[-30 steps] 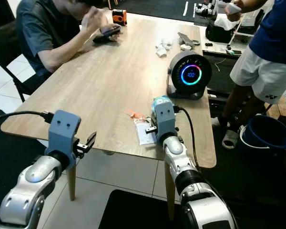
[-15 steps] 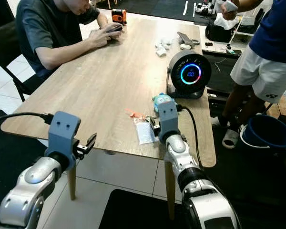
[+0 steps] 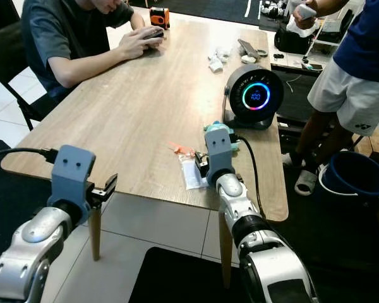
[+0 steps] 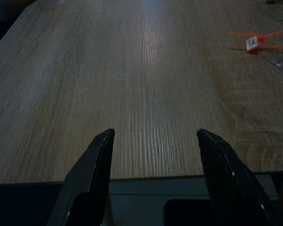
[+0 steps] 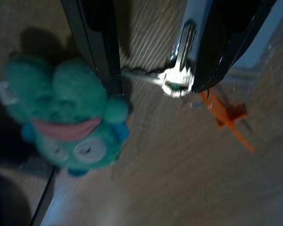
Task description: Hang keys on a hook
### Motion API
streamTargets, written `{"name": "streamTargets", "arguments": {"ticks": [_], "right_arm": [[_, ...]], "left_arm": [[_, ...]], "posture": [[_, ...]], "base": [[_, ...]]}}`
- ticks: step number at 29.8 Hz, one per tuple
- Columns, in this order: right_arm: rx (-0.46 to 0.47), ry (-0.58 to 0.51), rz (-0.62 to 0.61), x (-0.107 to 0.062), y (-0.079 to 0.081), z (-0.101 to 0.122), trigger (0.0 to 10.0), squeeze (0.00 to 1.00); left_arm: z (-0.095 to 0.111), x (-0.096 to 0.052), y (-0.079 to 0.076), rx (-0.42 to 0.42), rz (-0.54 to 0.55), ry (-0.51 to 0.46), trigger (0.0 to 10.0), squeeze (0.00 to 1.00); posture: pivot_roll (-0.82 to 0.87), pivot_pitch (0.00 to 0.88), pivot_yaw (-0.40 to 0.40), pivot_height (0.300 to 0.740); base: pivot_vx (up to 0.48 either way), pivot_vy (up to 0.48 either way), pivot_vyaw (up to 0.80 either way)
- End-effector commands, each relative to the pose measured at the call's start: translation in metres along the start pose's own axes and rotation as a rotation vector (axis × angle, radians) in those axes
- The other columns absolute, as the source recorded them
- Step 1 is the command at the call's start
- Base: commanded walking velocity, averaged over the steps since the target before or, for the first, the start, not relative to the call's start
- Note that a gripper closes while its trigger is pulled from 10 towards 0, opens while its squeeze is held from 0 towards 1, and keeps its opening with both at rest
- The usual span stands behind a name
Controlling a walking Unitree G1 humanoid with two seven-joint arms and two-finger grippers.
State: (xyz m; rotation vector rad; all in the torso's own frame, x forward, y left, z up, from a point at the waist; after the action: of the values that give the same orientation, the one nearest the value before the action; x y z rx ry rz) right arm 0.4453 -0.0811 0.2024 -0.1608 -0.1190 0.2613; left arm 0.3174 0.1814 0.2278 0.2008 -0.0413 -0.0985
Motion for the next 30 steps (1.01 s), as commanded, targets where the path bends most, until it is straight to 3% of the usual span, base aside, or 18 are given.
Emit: {"name": "streamTargets", "arguments": {"ticks": [1,4,11,12,14,15,16,28,29,30], "right_arm": [[0.031,0.038,0.008,-0.002,0.003,-0.010,10.0,0.00],[0.052,0.049,0.050,-0.002,0.016,-0.013,10.0,0.00],[0.110,0.074,0.057,-0.008,0.021,-0.028,10.0,0.00],[0.118,0.077,0.055,-0.010,0.021,-0.030,5.5,0.00],[0.118,0.077,0.055,-0.010,0.021,-0.030,5.5,0.00],[0.125,0.079,0.052,-0.011,0.021,-0.032,3.8,0.00],[0.131,0.079,0.050,-0.012,0.021,-0.033,0.0,0.00],[0.143,0.087,0.045,-0.014,0.019,-0.037,0.0,0.00],[0.144,0.073,0.039,-0.012,0.017,-0.033,10.0,0.00],[0.149,0.057,0.036,-0.011,0.016,-0.029,10.0,0.00]], "left_arm": [[-0.004,-0.005,0.004,0.026,0.008,0.023,10.0,0.00],[-0.005,-0.008,0.006,0.031,0.017,0.028,10.0,0.00],[-0.003,-0.006,0.005,0.024,0.019,0.022,10.0,0.00],[-0.003,-0.005,0.004,0.023,0.016,0.020,10.0,0.00],[-0.003,-0.005,0.004,0.023,0.016,0.020,10.0,0.00],[-0.003,-0.004,0.003,0.022,0.013,0.019,10.0,0.00],[-0.003,-0.004,0.002,0.021,0.009,0.019,10.0,0.00],[-0.002,-0.001,-0.001,0.017,-0.003,0.017,10.0,0.00],[-0.002,-0.001,-0.001,0.015,-0.001,0.017,10.0,0.00],[-0.003,-0.001,-0.001,0.015,0.000,0.018,10.0,0.00]], "posture": [[0.32,0.327,-0.063,0.740],[0.32,0.320,-0.074,0.740],[0.31,0.315,-0.071,0.740],[0.30,0.315,-0.069,0.740],[0.30,0.315,-0.069,0.740],[0.30,0.315,-0.068,0.740],[0.30,0.314,-0.064,0.740],[0.29,0.310,-0.064,0.740],[0.29,0.308,-0.068,0.740],[0.29,0.308,-0.069,0.740]], "base": [[0.000,0.000,0.00],[0.000,0.000,0.00],[0.000,0.000,0.00],[0.000,0.000,0.00],[0.000,0.000,0.00],[0.000,0.000,0.00],[0.000,0.000,0.00],[0.000,0.000,0.00],[0.000,0.000,0.00],[0.000,0.000,0.00]]}}
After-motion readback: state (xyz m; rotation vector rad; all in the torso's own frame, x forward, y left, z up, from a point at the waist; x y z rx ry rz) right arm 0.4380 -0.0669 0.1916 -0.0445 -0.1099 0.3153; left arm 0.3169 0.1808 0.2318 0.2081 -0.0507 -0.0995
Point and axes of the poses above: a point about 5 cm out from each wrist's last joint towards the gripper, its own x axis pointing out of the wrist towards the gripper, its own z axis along the axis of the wrist's last joint, y = z × x, the point moved 4 cm from there along x, pointing out of the wrist towards the gripper, and after that the axes turned 3 degrees about -x, right-handed, at the moved point
